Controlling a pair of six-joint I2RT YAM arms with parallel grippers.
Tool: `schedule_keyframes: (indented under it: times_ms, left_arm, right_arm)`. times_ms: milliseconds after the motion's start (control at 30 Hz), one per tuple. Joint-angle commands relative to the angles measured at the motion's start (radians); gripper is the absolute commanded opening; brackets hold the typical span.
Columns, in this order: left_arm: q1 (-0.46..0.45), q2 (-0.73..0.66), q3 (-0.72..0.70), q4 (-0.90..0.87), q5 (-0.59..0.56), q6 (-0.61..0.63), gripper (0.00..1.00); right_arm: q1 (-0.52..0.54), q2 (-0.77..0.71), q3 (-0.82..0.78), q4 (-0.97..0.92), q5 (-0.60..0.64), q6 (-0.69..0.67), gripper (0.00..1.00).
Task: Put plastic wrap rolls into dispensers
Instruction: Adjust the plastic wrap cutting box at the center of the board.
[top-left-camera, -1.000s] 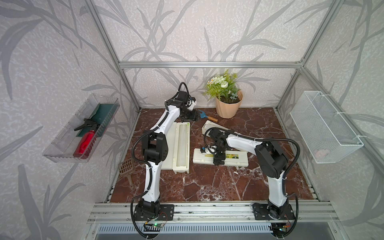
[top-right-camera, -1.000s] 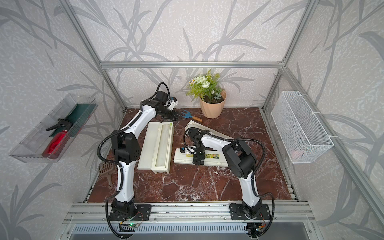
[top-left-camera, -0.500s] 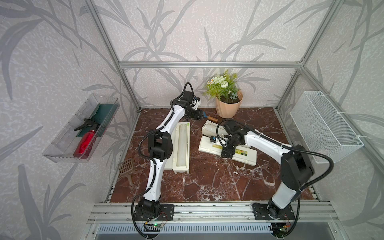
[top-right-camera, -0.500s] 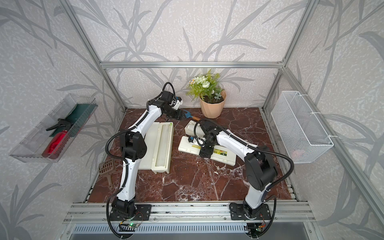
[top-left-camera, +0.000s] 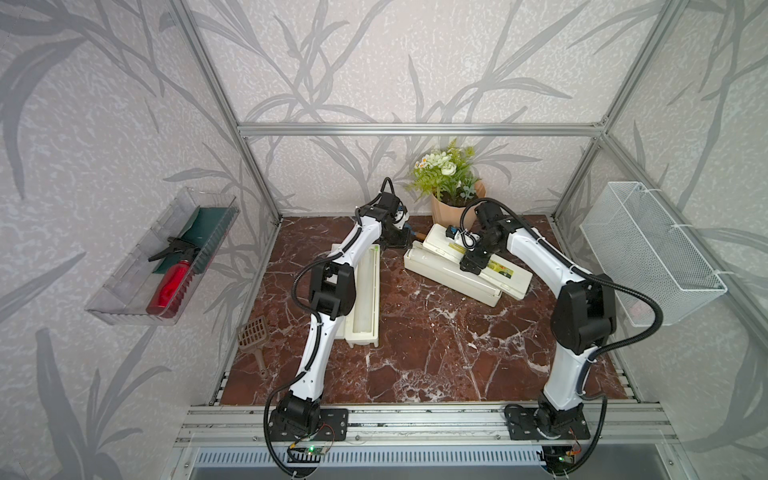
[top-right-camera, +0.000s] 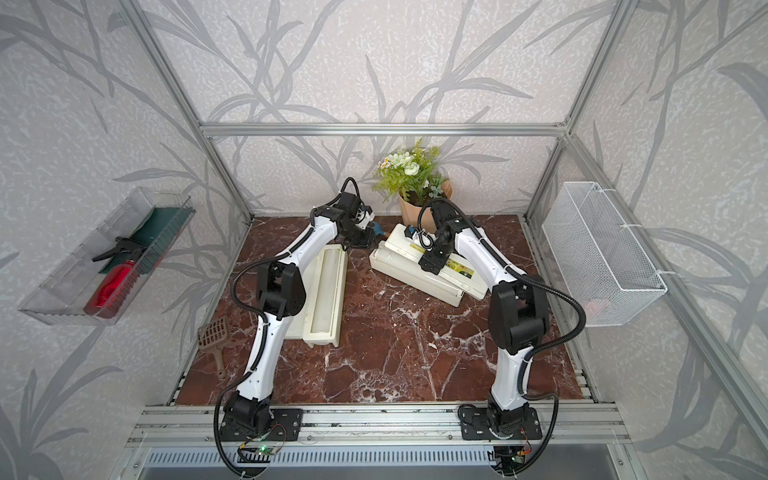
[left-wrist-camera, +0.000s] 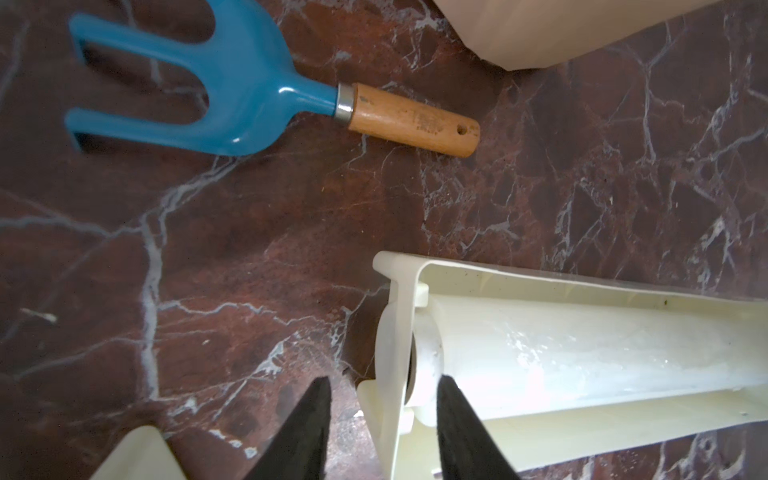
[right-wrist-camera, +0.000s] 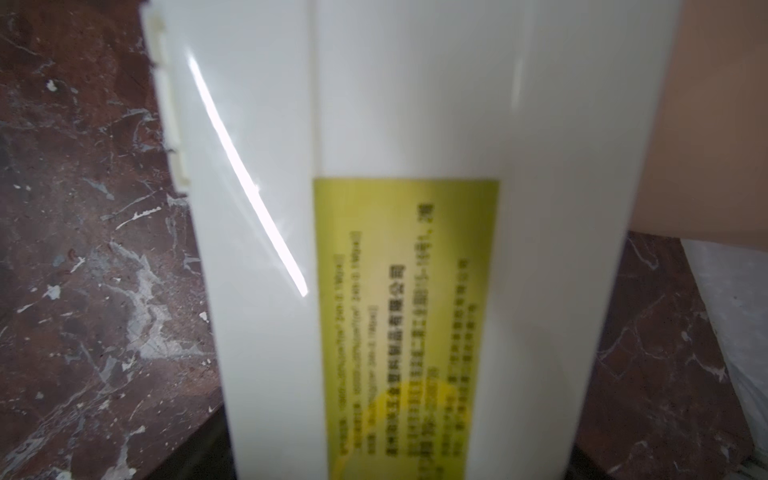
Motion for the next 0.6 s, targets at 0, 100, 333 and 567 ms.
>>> schedule_keyframes:
  times_ms: [0, 100, 333, 567]
  left_arm:
    - [-0.006, 0.026, 0.020, -0.004, 0.009, -0.041, 0.34]
    - [-0.014, 0.013, -0.020, -0.004, 0.018, -0.035, 0.30]
    - [-0.030, -0.049, -0.161, -0.008, 0.063, -0.035, 0.18]
    - [-0.051, -0.177, -0.357, 0.074, 0.090, -0.052, 0.16]
  right_arm:
    - [0.001, 0.061, 0.086, -0.084, -0.022, -0.012, 0.66]
    - [0.000, 0.104, 0.131, -0.108, -0.048, -0.027, 0.66]
    - [-0.023, 0.123, 0.146, -0.110, -0.138, -0.044, 0.66]
    - [-0.030, 0.132, 0.132, -0.098, -0.222, -0.095, 0.66]
